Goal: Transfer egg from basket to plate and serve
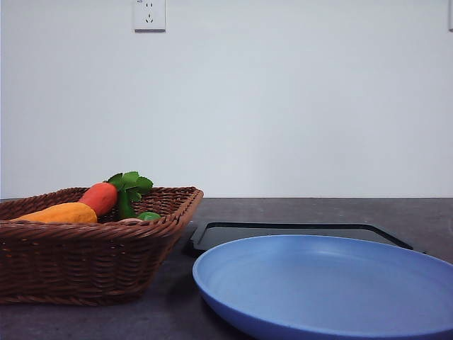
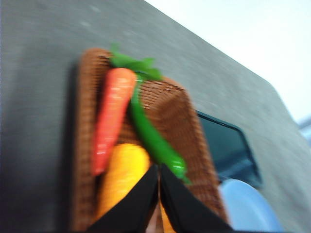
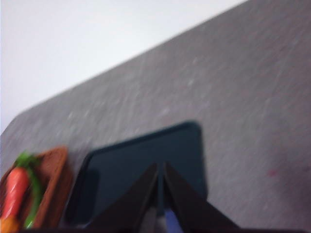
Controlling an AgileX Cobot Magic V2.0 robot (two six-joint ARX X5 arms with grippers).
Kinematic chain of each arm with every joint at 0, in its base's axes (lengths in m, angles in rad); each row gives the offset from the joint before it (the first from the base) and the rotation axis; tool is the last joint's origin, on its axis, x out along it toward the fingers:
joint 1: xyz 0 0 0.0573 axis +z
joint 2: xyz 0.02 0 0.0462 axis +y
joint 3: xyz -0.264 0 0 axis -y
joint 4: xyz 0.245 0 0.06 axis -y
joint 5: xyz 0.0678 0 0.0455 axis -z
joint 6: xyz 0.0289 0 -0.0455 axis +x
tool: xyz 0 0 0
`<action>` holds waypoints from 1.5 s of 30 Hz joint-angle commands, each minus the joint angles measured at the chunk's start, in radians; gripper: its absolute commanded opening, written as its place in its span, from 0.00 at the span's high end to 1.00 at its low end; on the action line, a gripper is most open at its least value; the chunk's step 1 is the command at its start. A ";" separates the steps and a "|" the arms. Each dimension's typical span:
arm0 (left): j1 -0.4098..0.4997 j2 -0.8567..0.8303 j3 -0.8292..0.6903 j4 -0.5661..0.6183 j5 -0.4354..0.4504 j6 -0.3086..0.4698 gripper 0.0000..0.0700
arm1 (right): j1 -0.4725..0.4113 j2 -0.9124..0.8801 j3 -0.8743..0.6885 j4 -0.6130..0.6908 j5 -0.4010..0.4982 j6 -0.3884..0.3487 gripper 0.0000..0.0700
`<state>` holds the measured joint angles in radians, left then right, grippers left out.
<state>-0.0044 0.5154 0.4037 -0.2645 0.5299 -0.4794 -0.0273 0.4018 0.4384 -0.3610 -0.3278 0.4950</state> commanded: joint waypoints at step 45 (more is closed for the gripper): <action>-0.206 0.426 0.244 -0.078 0.175 0.173 0.59 | 0.254 0.890 0.084 -0.020 -0.180 -0.128 1.00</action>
<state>-0.2062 0.9302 0.6350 -0.3519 0.7036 -0.3202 0.2226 1.2789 0.5110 -0.3855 -0.5054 0.3672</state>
